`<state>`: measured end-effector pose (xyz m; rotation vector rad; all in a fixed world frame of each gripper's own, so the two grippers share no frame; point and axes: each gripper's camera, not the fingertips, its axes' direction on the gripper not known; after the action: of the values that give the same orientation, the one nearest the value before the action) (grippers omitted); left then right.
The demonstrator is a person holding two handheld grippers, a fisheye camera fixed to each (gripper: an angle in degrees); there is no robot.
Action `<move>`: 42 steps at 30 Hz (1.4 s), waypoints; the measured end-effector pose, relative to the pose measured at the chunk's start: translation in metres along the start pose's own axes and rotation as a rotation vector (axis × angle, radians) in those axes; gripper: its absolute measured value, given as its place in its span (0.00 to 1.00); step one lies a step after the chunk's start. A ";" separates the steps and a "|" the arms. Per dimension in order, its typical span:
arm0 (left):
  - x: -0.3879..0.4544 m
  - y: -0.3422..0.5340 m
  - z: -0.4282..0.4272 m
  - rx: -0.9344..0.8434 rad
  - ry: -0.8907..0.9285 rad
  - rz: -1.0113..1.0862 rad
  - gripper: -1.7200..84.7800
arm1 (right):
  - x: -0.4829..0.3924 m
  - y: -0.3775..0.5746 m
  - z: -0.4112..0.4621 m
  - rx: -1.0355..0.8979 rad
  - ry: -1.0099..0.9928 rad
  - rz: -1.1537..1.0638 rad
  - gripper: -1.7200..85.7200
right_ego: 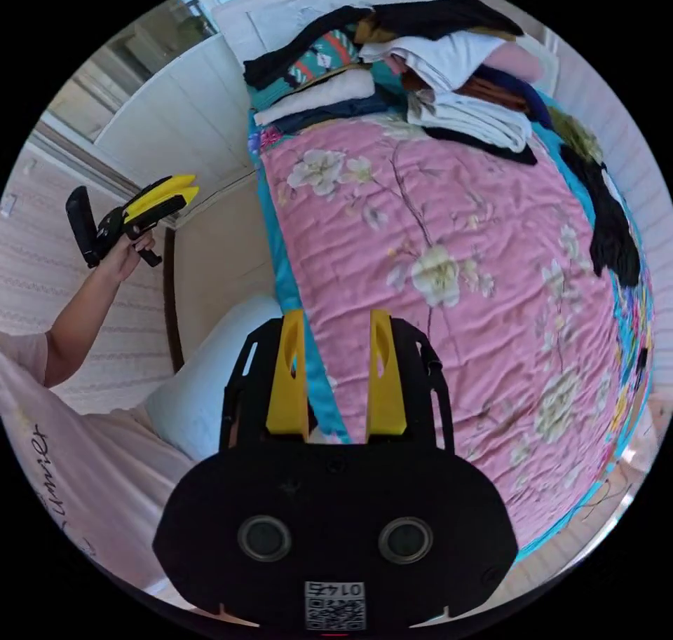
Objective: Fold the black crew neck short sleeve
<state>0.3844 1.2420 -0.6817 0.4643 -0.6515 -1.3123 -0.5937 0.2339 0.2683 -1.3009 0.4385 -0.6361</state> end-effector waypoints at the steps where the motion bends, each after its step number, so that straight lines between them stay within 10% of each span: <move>1: -0.024 -0.008 0.004 -0.001 -0.043 -0.033 0.13 | -0.003 -0.019 -0.003 0.001 0.010 -0.030 0.18; 11: -0.161 -0.116 0.034 0.121 -0.148 -0.131 0.16 | -0.050 -0.293 -0.077 0.213 0.026 -0.314 0.19; 21: -0.212 -0.151 0.076 0.048 -0.053 -0.184 0.07 | 0.009 -0.418 -0.071 0.183 -0.210 0.098 0.10; 35: -0.147 -0.239 -0.054 0.373 0.173 0.070 0.01 | 0.030 -0.341 -0.262 0.545 -0.206 -0.047 0.03; 42: 0.011 -0.151 -0.050 0.235 0.690 0.317 0.02 | 0.053 -0.121 -0.283 0.586 -0.174 0.052 0.02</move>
<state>0.3089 1.1974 -0.8150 0.9120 -0.2772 -0.7047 -0.7550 -0.0278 0.3254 -0.7738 0.1230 -0.5472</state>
